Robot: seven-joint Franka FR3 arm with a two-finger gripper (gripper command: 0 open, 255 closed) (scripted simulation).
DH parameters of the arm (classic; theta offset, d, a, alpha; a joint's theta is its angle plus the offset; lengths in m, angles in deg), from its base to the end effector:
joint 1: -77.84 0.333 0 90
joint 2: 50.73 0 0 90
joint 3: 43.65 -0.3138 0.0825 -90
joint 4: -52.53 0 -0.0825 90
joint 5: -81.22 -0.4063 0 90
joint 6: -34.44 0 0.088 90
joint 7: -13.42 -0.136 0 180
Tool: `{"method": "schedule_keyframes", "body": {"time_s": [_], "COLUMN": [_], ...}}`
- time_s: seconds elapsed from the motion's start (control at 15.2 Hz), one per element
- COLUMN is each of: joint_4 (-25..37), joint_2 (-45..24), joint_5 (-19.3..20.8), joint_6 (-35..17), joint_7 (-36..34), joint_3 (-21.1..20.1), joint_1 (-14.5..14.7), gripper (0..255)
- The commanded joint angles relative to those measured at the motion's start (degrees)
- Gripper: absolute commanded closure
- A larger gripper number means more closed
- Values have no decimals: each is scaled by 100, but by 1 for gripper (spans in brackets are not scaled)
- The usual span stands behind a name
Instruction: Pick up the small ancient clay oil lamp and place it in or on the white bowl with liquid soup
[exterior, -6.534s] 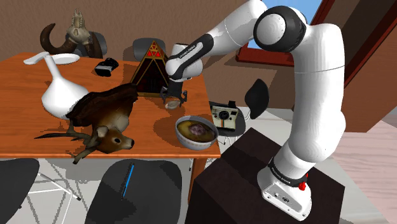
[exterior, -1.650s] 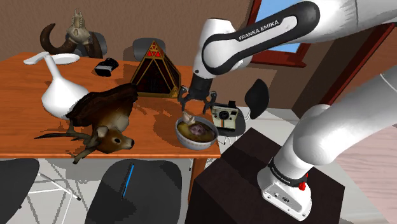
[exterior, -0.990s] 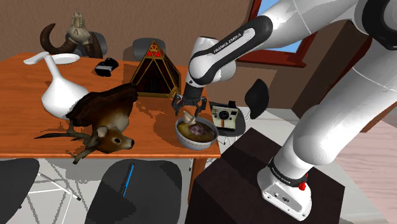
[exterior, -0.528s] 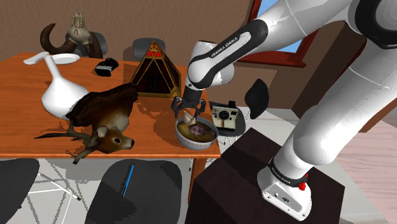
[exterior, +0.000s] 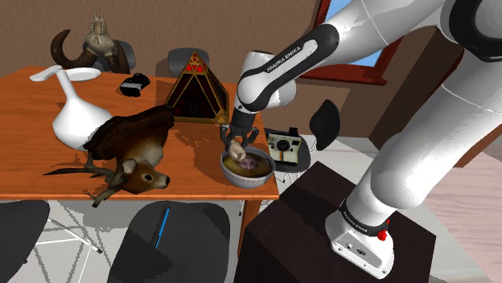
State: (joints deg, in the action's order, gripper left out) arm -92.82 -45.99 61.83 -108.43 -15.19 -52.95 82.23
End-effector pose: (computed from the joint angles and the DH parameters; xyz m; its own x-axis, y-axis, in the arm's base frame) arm 0.4576 0.1142 0.2583 0.8649 -0.4950 -0.0831 -0.5016 -0.8462 -0.1800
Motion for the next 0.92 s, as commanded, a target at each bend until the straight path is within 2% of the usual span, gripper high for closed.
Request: {"method": "schedule_keyframes", "body": {"time_s": [0.0,0.26,0.86], "joint_4": [-11,-15,206], "joint_2": [-7,-8,543], "joint_5": [1,-1,156], "joint_6": [8,3,765], "joint_7": [0,0,-200], "joint_3": [-3,-3,27], "joint_1": [2,3,-40], "gripper": [255,255,255]}}
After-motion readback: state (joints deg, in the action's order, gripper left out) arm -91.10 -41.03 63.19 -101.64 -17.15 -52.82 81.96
